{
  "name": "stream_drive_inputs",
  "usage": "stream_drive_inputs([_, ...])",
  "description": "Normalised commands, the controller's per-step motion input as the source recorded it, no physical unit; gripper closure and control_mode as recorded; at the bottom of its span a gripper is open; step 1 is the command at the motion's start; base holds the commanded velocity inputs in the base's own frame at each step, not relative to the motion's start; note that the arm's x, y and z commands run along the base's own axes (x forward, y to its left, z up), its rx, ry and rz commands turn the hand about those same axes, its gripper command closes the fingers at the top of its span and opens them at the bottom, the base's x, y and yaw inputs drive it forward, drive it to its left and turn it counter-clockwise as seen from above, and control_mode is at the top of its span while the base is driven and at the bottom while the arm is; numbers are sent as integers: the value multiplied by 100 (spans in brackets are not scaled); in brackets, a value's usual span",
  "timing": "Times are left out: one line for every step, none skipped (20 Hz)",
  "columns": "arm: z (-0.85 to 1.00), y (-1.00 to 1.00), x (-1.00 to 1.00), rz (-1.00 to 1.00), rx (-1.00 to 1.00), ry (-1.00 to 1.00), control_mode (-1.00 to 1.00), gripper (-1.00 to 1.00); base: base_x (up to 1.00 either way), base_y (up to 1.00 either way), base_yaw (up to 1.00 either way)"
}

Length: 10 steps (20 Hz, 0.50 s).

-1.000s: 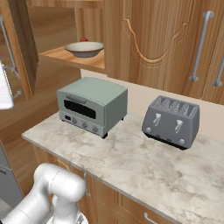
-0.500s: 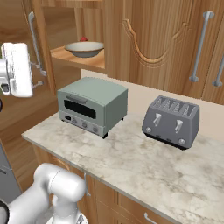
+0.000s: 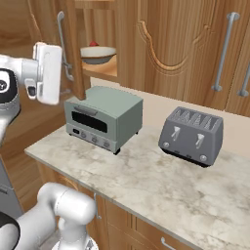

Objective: Pick the mug and place it in the sink. Pick the bowl and place it in the open cabinet and then close the cabinet.

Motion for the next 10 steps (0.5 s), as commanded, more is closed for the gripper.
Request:
stream_drive_inputs([-41,-17,68,13,12,-19,-100,-100,0,0,0])
stream_drive_inputs([-45,-6,64,17,11,-23,-100,-100,0,0,0])
stream_drive_inputs([-56,0,59,19,10,-23,-100,-100,0,0,0])
stream_drive_inputs([-63,0,64,21,11,-21,-100,-100,0,0,0])
stream_drive_inputs([-56,0,77,21,12,-17,-100,-100,0,0,0])
stream_drive_inputs([-51,0,84,20,15,-14,-100,-100,0,0,0])
stream_drive_inputs([-50,-2,100,19,17,-9,-100,-100,0,0,0])
stream_drive_inputs([-51,-4,100,18,18,-5,-100,-100,0,0,0])
stream_drive_inputs([-48,-8,100,17,19,-3,-100,-100,0,0,0])
stream_drive_inputs([-48,-9,100,16,21,-1,-100,-100,0,0,0])
